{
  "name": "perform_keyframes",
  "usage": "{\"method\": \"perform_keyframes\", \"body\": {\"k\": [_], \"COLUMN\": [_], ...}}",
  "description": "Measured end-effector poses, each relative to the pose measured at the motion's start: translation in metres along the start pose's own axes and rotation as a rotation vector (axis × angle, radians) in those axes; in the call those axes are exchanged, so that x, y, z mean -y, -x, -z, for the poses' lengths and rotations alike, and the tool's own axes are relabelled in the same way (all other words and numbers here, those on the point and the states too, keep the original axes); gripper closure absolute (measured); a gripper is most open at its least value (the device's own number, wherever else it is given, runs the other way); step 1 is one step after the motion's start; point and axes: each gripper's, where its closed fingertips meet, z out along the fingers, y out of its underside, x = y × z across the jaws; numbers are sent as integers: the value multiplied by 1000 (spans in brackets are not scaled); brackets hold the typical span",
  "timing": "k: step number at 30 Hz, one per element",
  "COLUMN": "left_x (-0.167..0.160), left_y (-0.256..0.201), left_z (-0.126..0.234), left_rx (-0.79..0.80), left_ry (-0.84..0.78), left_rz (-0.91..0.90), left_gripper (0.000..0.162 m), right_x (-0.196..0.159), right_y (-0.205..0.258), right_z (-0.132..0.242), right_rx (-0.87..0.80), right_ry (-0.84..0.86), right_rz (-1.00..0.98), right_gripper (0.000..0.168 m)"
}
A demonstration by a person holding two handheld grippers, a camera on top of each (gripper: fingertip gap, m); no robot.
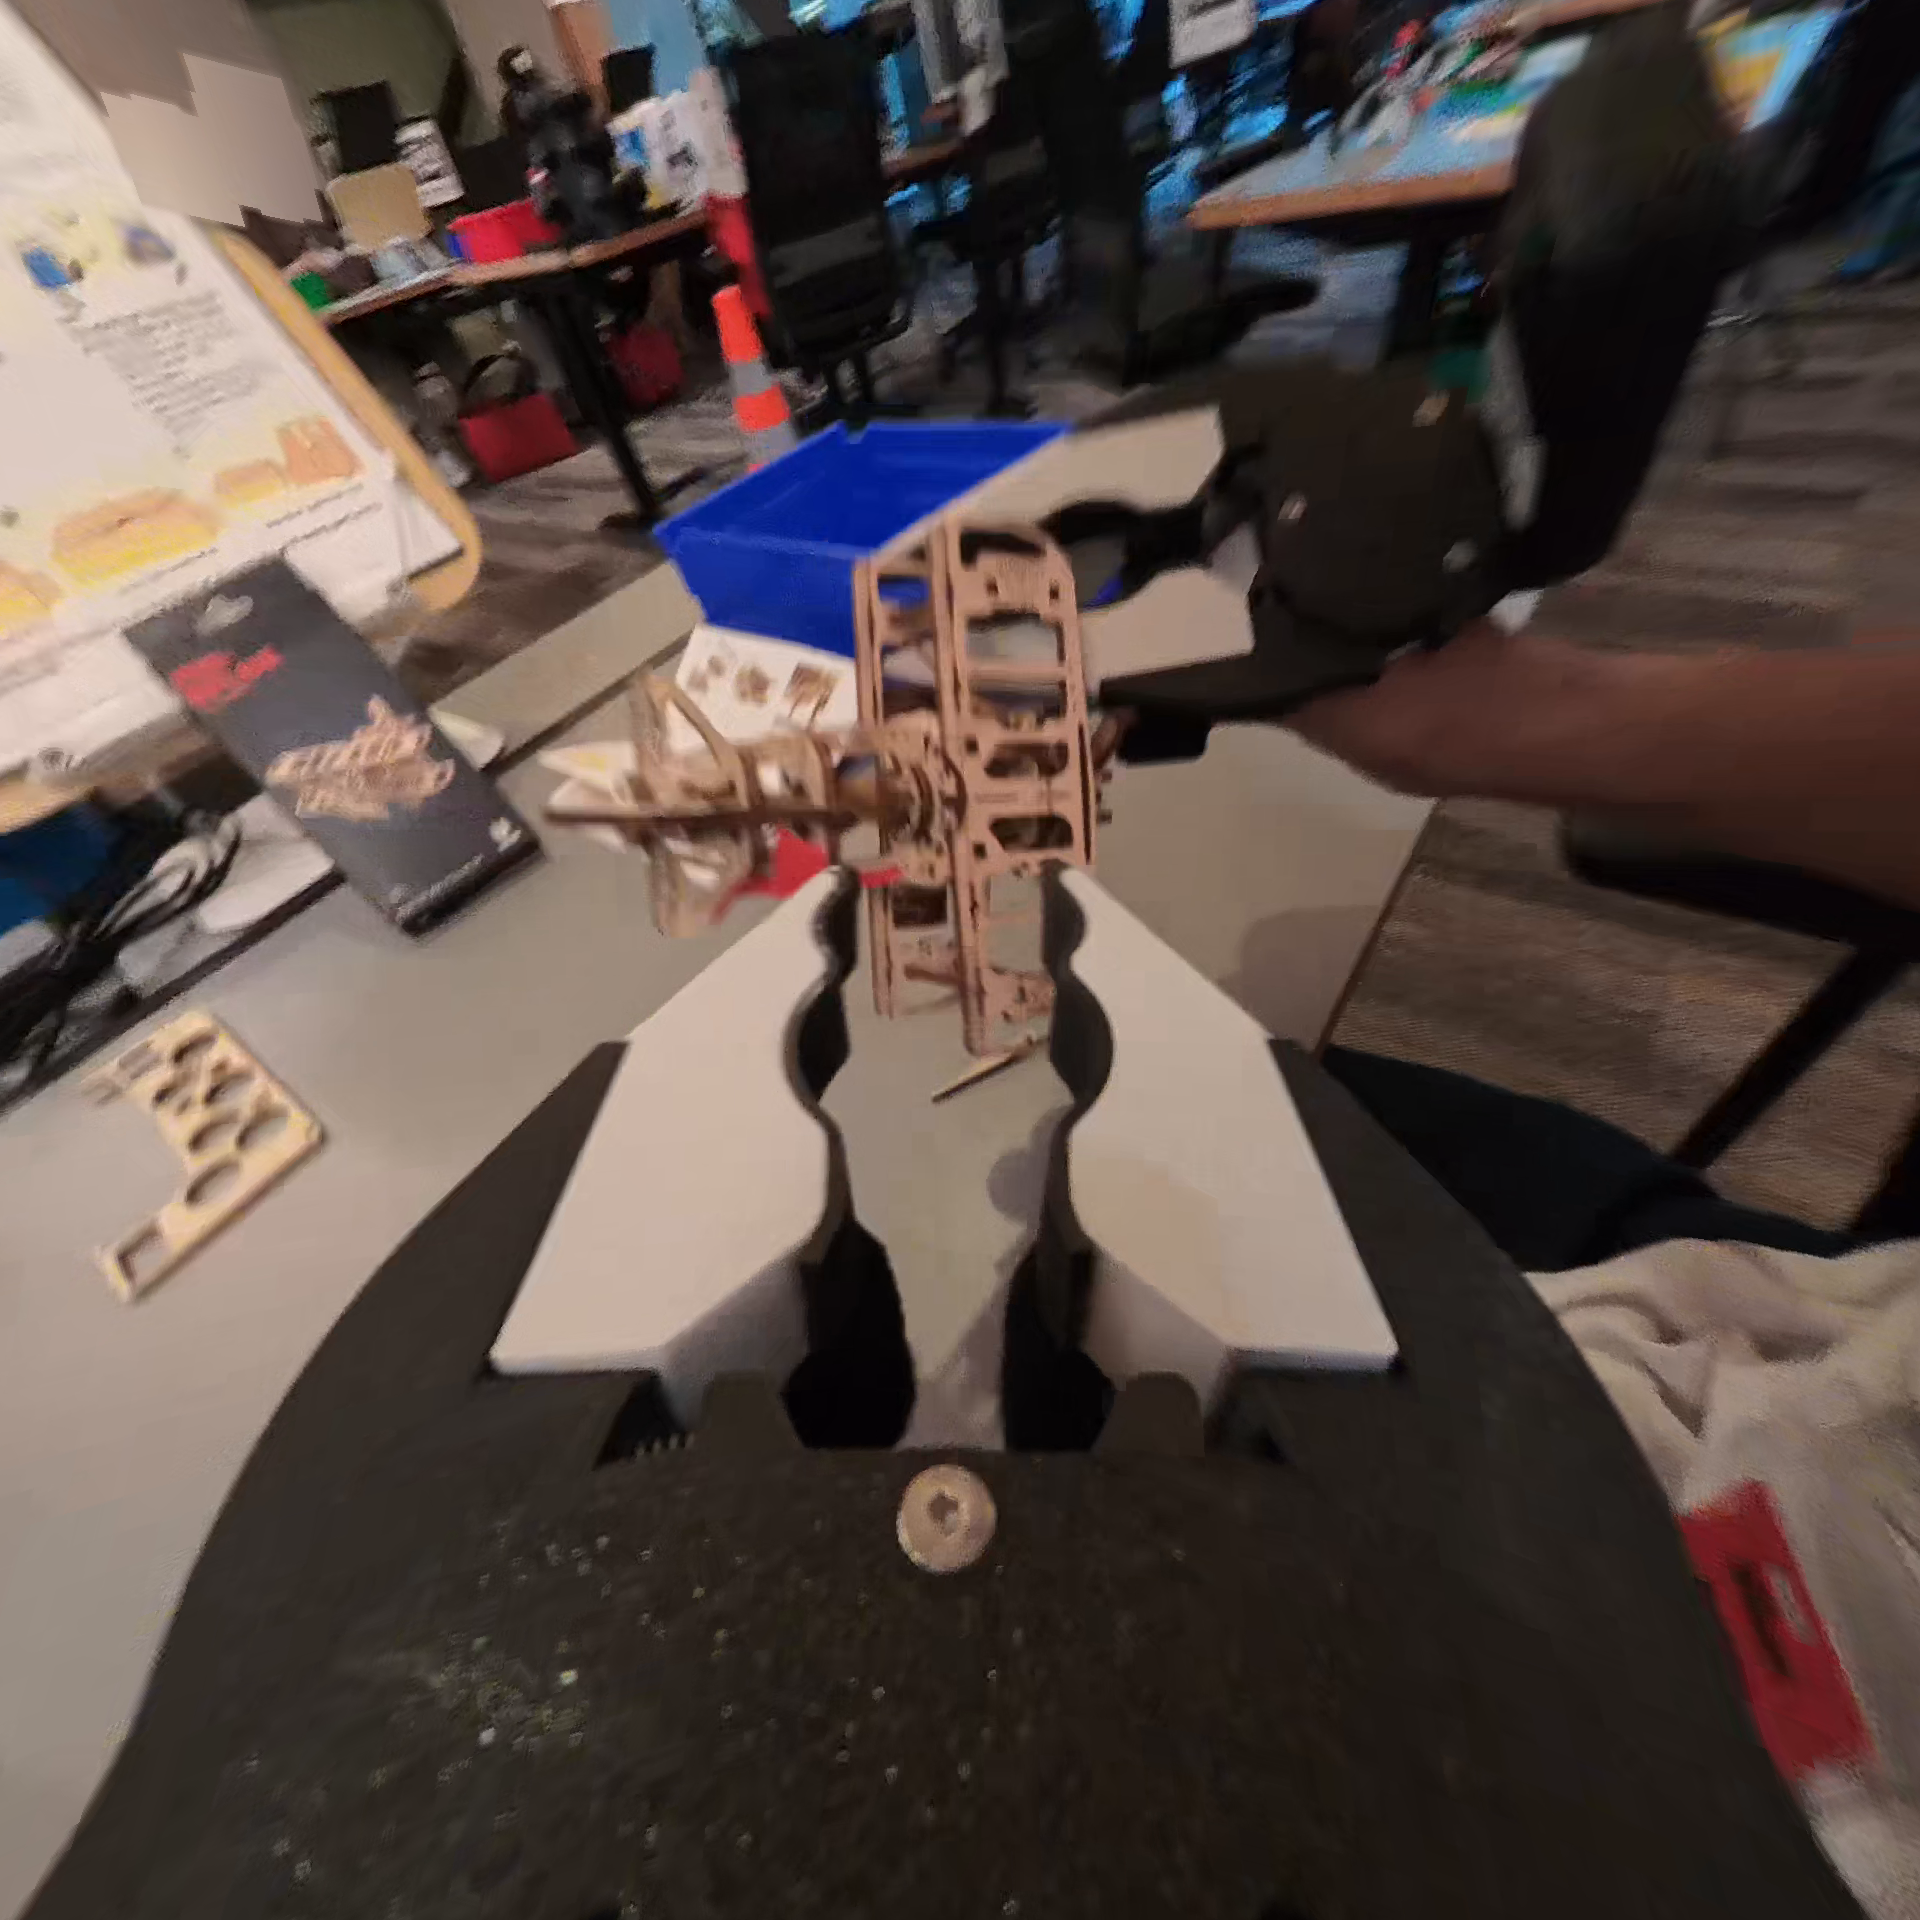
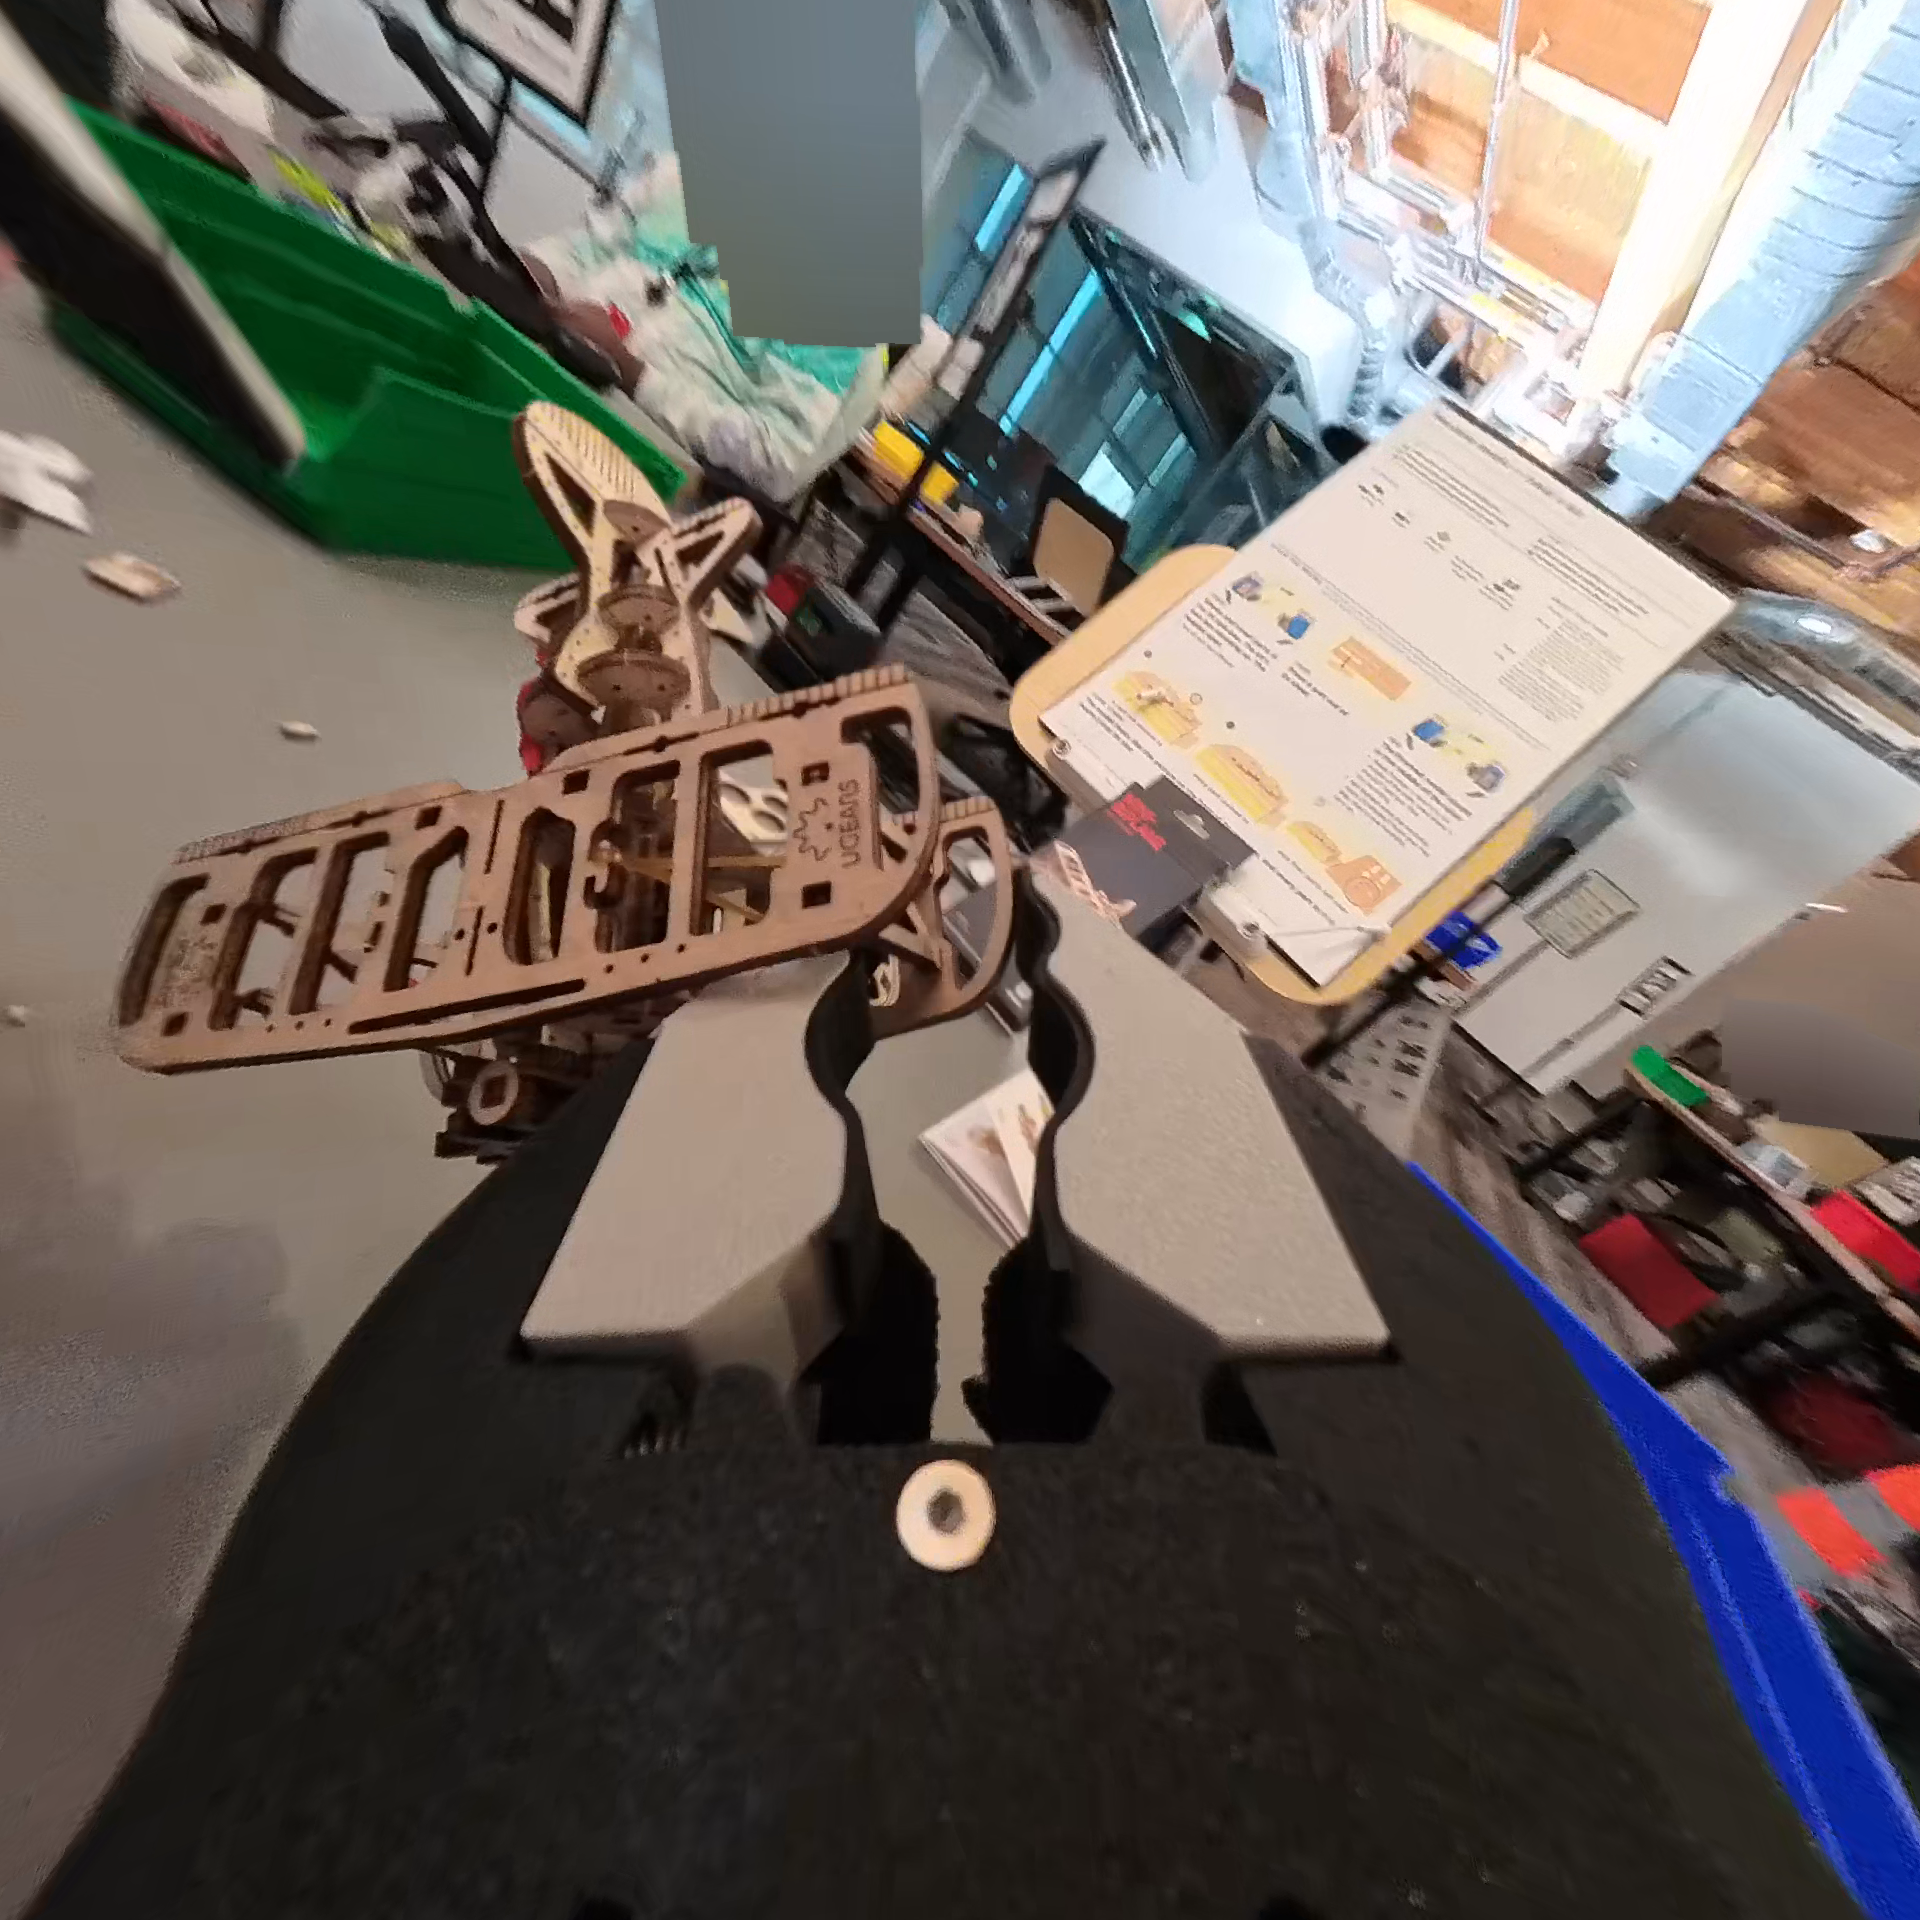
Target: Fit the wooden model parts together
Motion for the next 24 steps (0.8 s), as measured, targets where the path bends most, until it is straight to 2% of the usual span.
{"method": "perform_keyframes", "body": {"k": [1, 4, 8, 10, 15, 18, 24], "left_x": [14, 42, 63, 67, 36, 17, 13], "left_y": [6, 36, 37, 33, 38, 28, 15], "left_z": [6, 9, -3, -16, -51, -64, -82], "left_rx": [-50, -192, -507, -613, -736, -792, -841], "left_ry": [-11, 111, 342, 410, 571, 591, 551], "left_rz": [-12, -40, 80, 107, -87, -161, -105], "left_gripper": [137, 139, 141, 139, 130, 128, 134], "right_x": [4, 21, 33, 36, 41, 39, 28], "right_y": [0, 3, 4, 5, 11, 7, -1], "right_z": [0, 0, -4, -5, -3, 0, 4], "right_rx": [22, 51, -5, -45, -55, -71, -115], "right_ry": [-41, -143, -127, -99, -96, -82, -36], "right_rz": [-14, 26, 174, 261, 395, 400, 432], "right_gripper": [145, 146, 146, 146, 146, 146, 146]}}
